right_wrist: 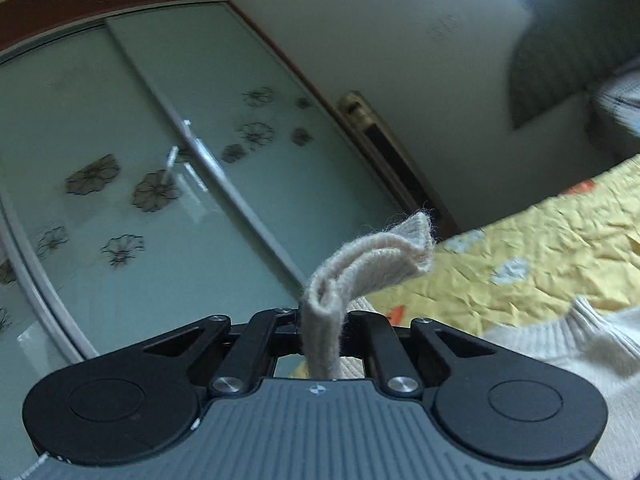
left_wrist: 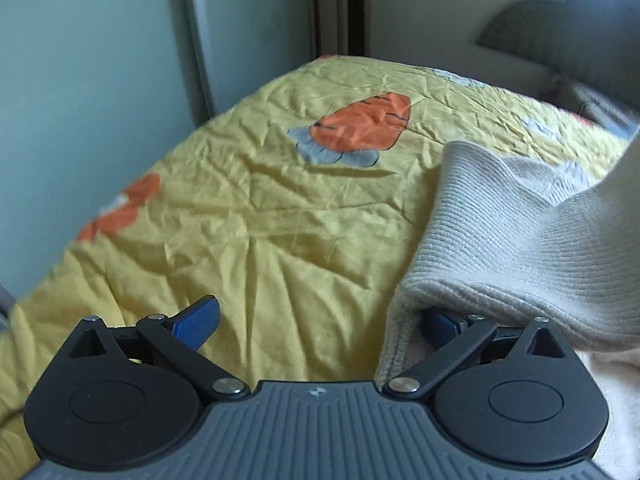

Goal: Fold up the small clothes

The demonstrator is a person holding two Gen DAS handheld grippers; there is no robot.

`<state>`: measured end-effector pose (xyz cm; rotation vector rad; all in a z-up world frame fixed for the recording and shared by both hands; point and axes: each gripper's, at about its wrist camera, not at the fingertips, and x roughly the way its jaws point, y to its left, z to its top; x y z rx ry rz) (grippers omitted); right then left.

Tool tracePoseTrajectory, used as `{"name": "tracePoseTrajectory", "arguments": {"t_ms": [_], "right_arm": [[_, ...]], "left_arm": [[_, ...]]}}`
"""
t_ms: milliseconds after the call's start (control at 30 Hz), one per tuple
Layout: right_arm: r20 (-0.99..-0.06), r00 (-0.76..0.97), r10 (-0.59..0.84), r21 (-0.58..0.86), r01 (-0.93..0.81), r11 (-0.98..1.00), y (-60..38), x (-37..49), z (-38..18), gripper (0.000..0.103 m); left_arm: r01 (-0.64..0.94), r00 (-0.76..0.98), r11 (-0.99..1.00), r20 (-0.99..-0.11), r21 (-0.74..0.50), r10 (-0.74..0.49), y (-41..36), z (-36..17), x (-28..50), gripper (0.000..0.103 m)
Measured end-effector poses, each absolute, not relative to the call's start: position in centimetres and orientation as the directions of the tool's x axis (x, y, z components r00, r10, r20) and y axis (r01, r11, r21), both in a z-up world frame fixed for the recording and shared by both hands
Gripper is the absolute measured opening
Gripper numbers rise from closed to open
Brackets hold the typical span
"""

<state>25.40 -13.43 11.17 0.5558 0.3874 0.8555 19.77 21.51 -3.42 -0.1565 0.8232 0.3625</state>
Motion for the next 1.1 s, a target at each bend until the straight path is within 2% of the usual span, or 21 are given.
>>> {"name": "tracePoseTrajectory", "arguments": {"t_ms": [33, 100, 233, 300, 467, 800, 900, 1100], "right_arm": [[-0.098, 0.604, 0.791, 0.573, -0.616, 0.541, -13.1, 25.1, 11.2, 0.011], [-0.17, 0.632, 0.756, 0.537, -0.583, 0.609, -12.9, 25.3, 10.1, 0.011], [-0.44, 0.711, 0.549, 0.456, -0.35, 0.818, -15.2, 26.8, 4.2, 0.011], [-0.516, 0.719, 0.466, 0.435, -0.248, 0.866, -17.3, 26.7, 1.6, 0.012], [-0.549, 0.701, 0.456, 0.544, -0.114, 0.831, -22.1, 24.8, -2.3, 0.011], [-0.571, 0.678, 0.462, 0.524, -0.132, 0.841, -21.8, 22.6, -3.7, 0.012], [-0.574, 0.681, 0.455, 0.501, -0.147, 0.853, -21.5, 22.7, -3.5, 0.012], [-0.577, 0.679, 0.453, 0.493, -0.152, 0.857, -21.5, 22.5, -3.7, 0.012]], "left_arm": [[-0.378, 0.619, 0.925, -0.749, -0.022, 0.236, 21.9, -3.7, 19.7, 0.103], [-0.367, 0.628, 0.93, -0.745, -0.028, 0.225, 21.9, -3.7, 19.4, 0.103], [-0.315, 0.651, 0.946, -0.709, 0.072, 0.271, 20.7, -3.1, 18.9, 0.103], [-0.301, 0.656, 0.949, -0.703, 0.091, 0.276, 20.4, -3.3, 18.8, 0.103], [-0.305, 0.647, 0.95, -0.716, 0.073, 0.263, 20.4, -3.5, 19.0, 0.103], [-0.249, 0.653, 0.955, -0.7, 0.16, 0.288, 19.3, -1.8, 15.8, 0.103], [-0.235, 0.692, 0.959, -0.665, 0.16, 0.28, 19.0, -0.1, 14.6, 0.103], [-0.142, 0.755, 0.978, -0.622, 0.153, 0.207, 16.2, 2.2, 18.5, 0.103]]}}
